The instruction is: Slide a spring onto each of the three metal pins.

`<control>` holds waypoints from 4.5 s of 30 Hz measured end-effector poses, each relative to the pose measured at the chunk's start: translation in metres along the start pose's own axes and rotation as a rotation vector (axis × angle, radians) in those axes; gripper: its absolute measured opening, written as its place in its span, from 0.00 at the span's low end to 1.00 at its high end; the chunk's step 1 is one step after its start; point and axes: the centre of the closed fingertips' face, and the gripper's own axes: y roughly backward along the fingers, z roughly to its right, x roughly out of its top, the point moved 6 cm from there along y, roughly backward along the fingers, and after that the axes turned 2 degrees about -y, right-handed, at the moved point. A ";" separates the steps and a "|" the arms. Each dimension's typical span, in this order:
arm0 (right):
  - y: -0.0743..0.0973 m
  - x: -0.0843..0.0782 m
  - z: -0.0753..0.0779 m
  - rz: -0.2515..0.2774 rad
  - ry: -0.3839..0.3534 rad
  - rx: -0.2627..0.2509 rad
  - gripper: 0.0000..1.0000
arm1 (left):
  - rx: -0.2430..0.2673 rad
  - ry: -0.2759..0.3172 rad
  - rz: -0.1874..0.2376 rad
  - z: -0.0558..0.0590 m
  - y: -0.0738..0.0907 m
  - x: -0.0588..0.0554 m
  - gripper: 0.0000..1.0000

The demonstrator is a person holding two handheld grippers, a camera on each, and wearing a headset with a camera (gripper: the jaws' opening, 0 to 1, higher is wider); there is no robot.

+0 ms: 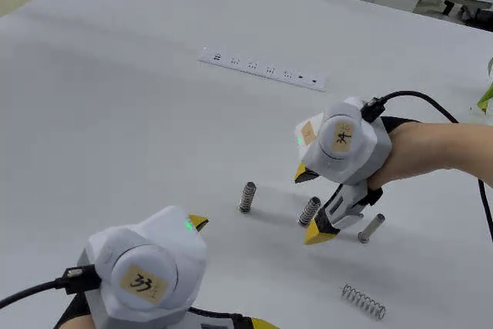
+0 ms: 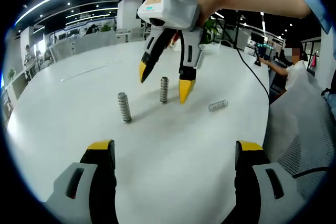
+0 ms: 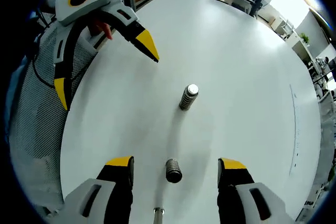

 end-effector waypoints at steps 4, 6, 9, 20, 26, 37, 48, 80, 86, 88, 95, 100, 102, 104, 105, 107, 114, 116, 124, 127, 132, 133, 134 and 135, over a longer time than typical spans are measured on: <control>0.009 -0.004 -0.006 0.066 -0.027 -0.046 0.75 | -0.005 -0.010 0.045 0.000 0.003 0.008 0.94; 0.012 -0.004 -0.010 0.122 -0.045 -0.062 0.78 | -0.010 -0.009 0.060 0.000 0.004 0.010 0.94; 0.017 -0.004 -0.015 0.190 -0.091 -0.090 0.86 | -0.015 -0.020 0.058 0.001 0.004 0.011 0.94; 0.044 -0.010 -0.042 0.336 -0.181 -0.182 0.99 | -0.081 -0.099 0.041 0.010 0.000 0.020 0.91; 0.061 -0.022 -0.054 0.414 -0.276 -0.244 0.99 | -0.119 -0.116 0.038 0.017 -0.007 0.024 0.90; 0.074 -0.075 -0.092 0.483 -0.487 -0.339 0.99 | -0.215 -0.196 -0.015 0.027 -0.025 0.026 0.86; 0.071 -0.117 -0.139 0.513 -0.671 -0.399 0.99 | -0.324 -0.314 -0.023 0.036 -0.057 0.044 0.72; 0.063 -0.127 -0.184 0.563 -0.858 -0.457 0.99 | -0.498 -0.536 -0.293 0.071 -0.128 0.045 0.18; 0.060 -0.123 -0.186 0.552 -0.856 -0.448 0.99 | -0.504 -0.584 -0.363 0.074 -0.128 0.048 0.17; 0.060 -0.121 -0.186 0.559 -0.855 -0.447 0.99 | -0.504 -0.592 -0.383 0.075 -0.127 0.049 0.16; 0.057 -0.117 -0.188 0.554 -0.855 -0.438 0.98 | -0.516 -0.652 -0.456 0.077 -0.126 0.050 0.11; 0.058 -0.117 -0.188 0.557 -0.859 -0.437 0.98 | -0.505 -0.637 -0.482 0.076 -0.127 0.051 0.09; 0.057 -0.118 -0.188 0.554 -0.859 -0.434 0.98 | -0.501 -0.630 -0.476 0.075 -0.127 0.051 0.07; 0.057 -0.118 -0.188 0.555 -0.860 -0.431 0.97 | -0.495 -0.617 -0.475 0.075 -0.127 0.051 0.07; 0.057 -0.117 -0.188 0.555 -0.859 -0.430 0.97 | -0.500 -0.634 -0.464 0.076 -0.127 0.051 0.07; 0.056 -0.117 -0.187 0.558 -0.859 -0.429 0.97 | -0.500 -0.635 -0.456 0.076 -0.127 0.051 0.07; 0.059 -0.114 -0.184 0.579 -0.860 -0.436 0.96 | -0.477 -0.570 -0.404 0.073 -0.125 0.048 0.07; 0.060 -0.114 -0.183 0.586 -0.864 -0.441 0.96 | -0.466 -0.547 -0.384 0.072 -0.125 0.048 0.06; 0.061 -0.116 -0.189 0.584 -0.877 -0.433 0.96 | -0.459 -0.449 -0.312 0.076 -0.118 0.041 0.06; 0.062 -0.116 -0.189 0.585 -0.876 -0.432 0.95 | -0.466 -0.450 -0.296 0.081 -0.113 0.036 0.06; 0.072 -0.114 -0.183 0.586 -0.856 -0.441 0.94 | -0.450 -0.409 -0.253 0.082 -0.103 0.041 0.06; 0.075 -0.114 -0.181 0.586 -0.844 -0.447 0.94 | -0.444 -0.396 -0.237 0.082 -0.101 0.043 0.06; 0.077 -0.112 -0.180 0.587 -0.837 -0.450 0.94 | -0.440 -0.388 -0.223 0.082 -0.099 0.046 0.06; 0.080 -0.111 -0.178 0.588 -0.833 -0.449 0.93 | -0.438 -0.382 -0.210 0.082 -0.097 0.047 0.06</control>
